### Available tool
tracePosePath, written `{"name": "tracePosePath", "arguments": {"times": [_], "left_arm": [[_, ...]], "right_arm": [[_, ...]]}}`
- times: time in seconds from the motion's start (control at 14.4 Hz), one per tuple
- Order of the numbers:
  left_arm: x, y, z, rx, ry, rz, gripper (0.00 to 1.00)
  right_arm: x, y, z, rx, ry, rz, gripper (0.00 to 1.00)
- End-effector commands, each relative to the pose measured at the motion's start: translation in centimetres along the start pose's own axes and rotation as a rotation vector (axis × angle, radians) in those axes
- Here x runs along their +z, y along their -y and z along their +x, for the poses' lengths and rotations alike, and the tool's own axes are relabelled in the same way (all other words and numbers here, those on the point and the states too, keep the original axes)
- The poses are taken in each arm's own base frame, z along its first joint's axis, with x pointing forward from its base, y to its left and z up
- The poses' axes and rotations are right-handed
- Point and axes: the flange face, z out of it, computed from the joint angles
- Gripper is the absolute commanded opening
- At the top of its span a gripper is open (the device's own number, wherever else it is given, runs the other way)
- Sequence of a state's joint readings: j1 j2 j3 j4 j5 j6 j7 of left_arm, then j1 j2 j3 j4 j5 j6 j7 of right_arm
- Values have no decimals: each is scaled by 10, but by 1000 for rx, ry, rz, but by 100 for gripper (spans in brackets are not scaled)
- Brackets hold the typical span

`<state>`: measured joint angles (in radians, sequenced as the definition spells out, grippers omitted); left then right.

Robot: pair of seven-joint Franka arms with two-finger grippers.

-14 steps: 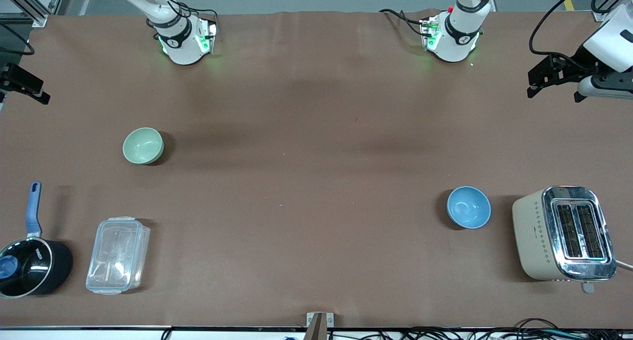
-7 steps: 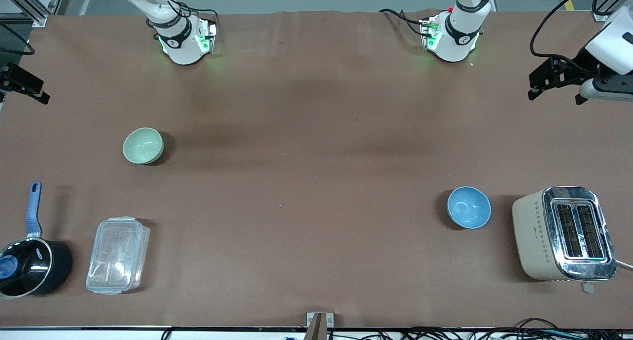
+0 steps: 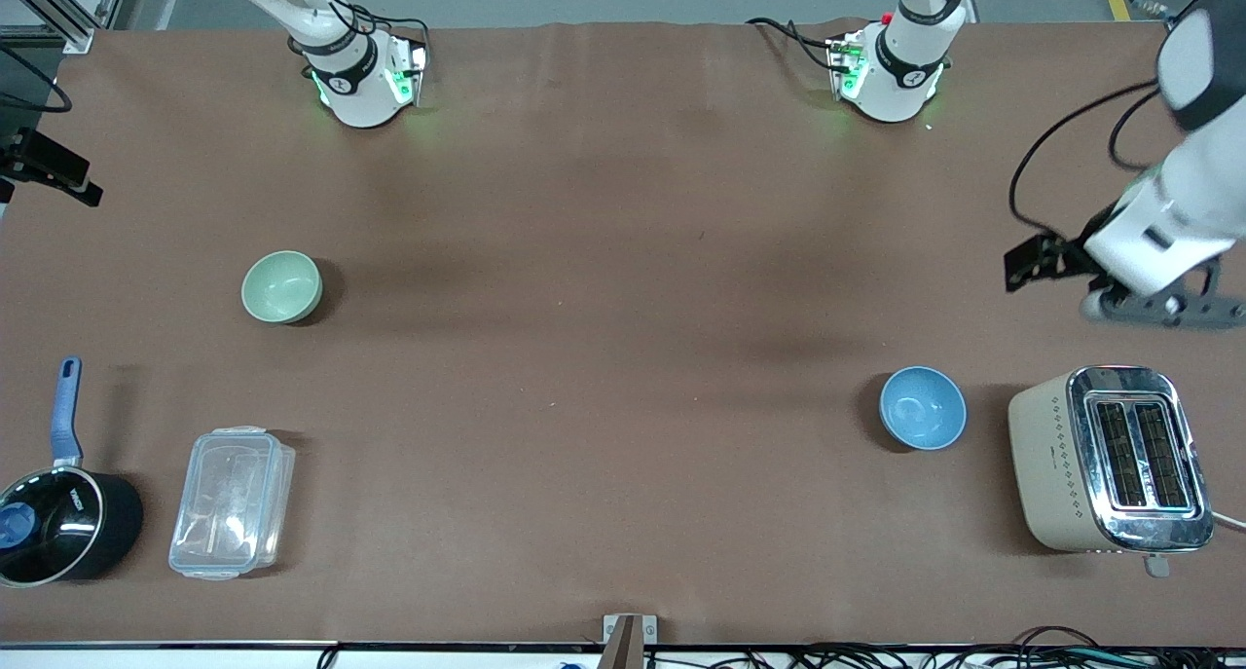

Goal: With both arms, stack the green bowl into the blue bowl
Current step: 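Reach the left gripper to the blue bowl while the right gripper reaches green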

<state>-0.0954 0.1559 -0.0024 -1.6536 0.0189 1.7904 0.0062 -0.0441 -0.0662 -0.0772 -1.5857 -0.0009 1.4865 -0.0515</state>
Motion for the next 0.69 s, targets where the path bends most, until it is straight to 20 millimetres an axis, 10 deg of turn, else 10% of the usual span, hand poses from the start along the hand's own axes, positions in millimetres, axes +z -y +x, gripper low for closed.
{"name": "tracePosePath", "arguments": {"times": [0.0, 0.62], "left_arm": [[53, 1, 14, -23, -12, 18, 100], [232, 29, 40, -12, -91, 65, 95]], "right_arm": [[21, -21, -4, 29, 31, 36, 100], [179, -106, -18, 57, 10, 296, 100]]}}
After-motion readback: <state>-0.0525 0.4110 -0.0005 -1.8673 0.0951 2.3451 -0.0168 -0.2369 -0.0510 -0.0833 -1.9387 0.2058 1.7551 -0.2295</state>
